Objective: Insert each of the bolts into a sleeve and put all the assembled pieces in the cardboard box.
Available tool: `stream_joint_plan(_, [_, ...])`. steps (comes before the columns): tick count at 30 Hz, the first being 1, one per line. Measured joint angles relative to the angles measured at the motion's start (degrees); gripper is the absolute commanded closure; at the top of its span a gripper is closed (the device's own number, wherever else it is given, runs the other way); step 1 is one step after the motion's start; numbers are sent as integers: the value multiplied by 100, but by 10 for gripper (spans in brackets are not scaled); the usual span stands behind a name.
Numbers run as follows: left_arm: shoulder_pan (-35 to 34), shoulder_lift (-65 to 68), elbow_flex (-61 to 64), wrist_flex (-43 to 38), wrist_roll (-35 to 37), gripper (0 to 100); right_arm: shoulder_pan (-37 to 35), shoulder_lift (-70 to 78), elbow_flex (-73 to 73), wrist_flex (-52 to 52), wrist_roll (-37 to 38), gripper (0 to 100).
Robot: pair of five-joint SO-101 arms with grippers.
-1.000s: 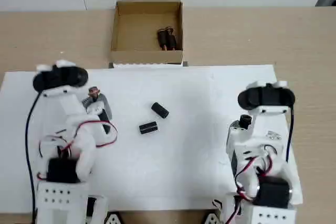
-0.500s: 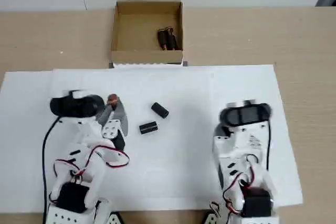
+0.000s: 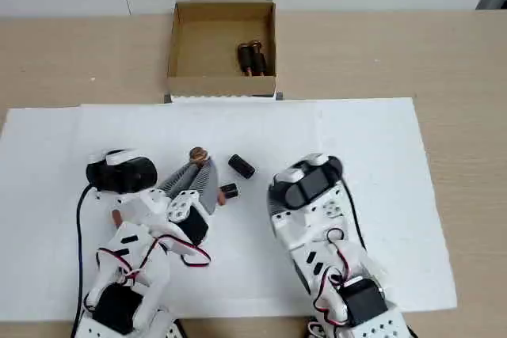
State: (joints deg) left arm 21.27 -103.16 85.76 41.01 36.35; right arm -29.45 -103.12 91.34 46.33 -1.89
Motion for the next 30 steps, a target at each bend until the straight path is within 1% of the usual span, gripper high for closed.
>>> stream_joint_plan(6, [246,0,0,-527,53,994,-571,-9,0,0,0,995])
stream_joint_plan(11, [510,0,26,-589,53,994,-967,-9,0,0,0,995])
stream_joint_plan(15, [642,0,26,-589,53,994,-1213,-9,62,0,211,995])
stream_joint_plan(26, [624,0,158,-589,53,994,-1284,-26,70,0,484,995])
stream_joint_plan(30, [448,0,369,-853,53,994,-1284,-26,53,0,501,995])
